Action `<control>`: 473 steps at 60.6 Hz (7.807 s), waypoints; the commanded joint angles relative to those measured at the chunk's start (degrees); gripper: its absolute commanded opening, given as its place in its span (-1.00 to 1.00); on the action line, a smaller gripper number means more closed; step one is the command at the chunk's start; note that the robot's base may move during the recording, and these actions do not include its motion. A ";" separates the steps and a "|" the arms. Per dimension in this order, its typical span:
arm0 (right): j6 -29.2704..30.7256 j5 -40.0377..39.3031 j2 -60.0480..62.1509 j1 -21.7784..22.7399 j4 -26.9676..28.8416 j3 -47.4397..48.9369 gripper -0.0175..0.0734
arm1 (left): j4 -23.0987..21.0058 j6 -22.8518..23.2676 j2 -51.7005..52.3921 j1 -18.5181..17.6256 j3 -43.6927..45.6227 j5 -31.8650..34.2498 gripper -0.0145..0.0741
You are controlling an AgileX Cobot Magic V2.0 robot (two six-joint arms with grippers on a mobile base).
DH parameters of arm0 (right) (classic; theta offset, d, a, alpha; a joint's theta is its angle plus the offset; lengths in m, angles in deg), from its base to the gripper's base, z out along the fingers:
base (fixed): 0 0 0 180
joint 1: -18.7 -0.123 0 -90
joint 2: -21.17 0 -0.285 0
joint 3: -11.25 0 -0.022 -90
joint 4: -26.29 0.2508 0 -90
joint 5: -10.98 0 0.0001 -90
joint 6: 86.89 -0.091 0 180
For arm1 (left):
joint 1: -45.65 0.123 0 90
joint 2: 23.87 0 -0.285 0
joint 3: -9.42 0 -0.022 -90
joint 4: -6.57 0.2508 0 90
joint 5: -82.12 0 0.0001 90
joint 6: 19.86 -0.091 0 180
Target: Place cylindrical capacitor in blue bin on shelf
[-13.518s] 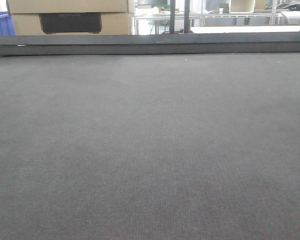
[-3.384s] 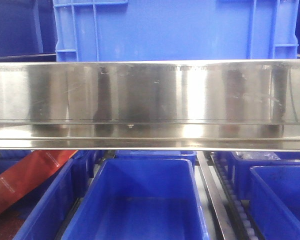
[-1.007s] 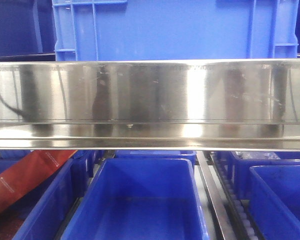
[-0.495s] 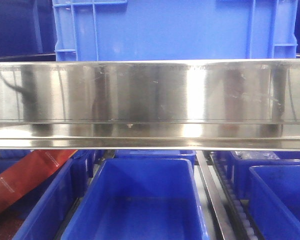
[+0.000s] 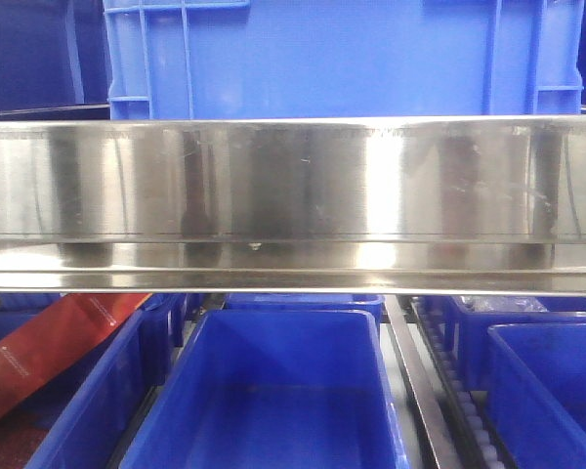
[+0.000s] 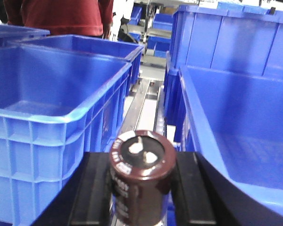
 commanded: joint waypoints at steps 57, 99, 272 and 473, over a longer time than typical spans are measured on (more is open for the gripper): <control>0.14 25.14 -62.97 -17.11 3.42 62.38 -0.97 | -0.92 5.31 16.41 1.46 -13.85 2.03 -0.92; 0.14 29.18 -75.17 -17.11 7.47 67.47 0.63 | -0.92 5.31 16.41 1.46 -13.85 2.03 -0.92; -0.58 -9.80 9.10 -15.98 0.36 -13.91 -0.97 | 0.19 5.31 32.15 11.61 -39.67 26.08 -0.92; 0.05 -18.83 30.51 9.04 4.21 -44.55 -0.97 | 7.61 14.11 49.44 16.38 -72.35 44.07 -0.92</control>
